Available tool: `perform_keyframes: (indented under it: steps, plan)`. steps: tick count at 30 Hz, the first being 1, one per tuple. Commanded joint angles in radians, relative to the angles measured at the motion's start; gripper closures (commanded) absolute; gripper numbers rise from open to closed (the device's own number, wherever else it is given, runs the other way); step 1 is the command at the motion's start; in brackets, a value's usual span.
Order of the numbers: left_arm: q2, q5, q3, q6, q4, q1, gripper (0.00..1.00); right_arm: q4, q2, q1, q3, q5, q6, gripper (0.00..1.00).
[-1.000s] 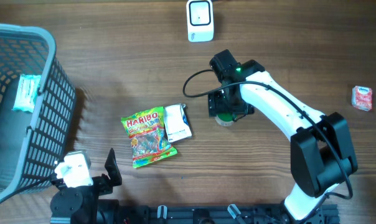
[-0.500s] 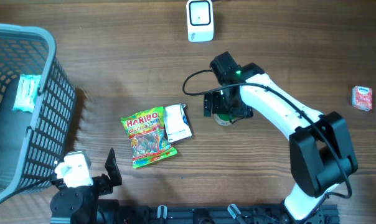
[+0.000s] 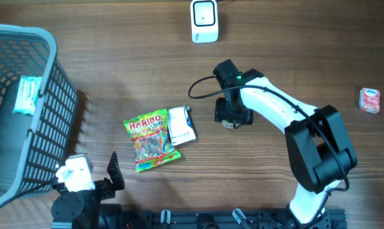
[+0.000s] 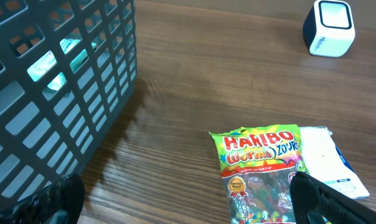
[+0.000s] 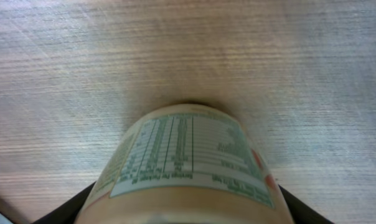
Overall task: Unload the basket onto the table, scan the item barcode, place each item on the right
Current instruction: 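Lift the green jar and rotate it in the right gripper, then hold the green jar up to the scanner with the right gripper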
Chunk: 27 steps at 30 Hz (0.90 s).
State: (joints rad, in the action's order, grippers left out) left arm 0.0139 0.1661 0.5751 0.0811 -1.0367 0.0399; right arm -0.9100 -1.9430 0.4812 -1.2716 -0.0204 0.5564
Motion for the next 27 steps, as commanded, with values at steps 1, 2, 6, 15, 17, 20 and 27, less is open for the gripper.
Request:
perform_keyframes:
  steps: [1,2,6,15,17,20,27]
  plan:
    - [-0.007,-0.005,-0.003,0.006,0.004,-0.005,0.00,-0.143,-0.013,-0.011,-0.116,0.007,-0.020,0.40]
    - [-0.007,-0.005,-0.003,0.006,0.004,-0.005,0.00,-0.204,-0.013,-0.012,-0.167,-0.026,-0.041,0.40]
    - [-0.007,-0.005,-0.003,0.006,0.004,-0.005,0.00,-0.370,-0.013,-0.013,-0.313,-0.283,-0.136,0.39]
    - [-0.007,-0.005,-0.003,0.006,0.004,-0.005,0.00,-0.590,-0.013,-0.013,-0.326,-0.475,-0.163,0.39]
    - [-0.007,-0.005,-0.003,0.006,0.004,-0.005,0.00,-0.599,-0.013,-0.013,-0.326,-0.474,-0.164,0.38]
    - [-0.007,-0.005,-0.003,0.006,0.004,-0.005,0.00,-0.584,-0.013,-0.013,-0.327,-0.463,-0.161,0.41]
    - [-0.007,-0.005,-0.003,0.006,0.004,-0.005,0.00,-0.298,-0.013,-0.039,-0.484,-0.218,-0.112,0.43]
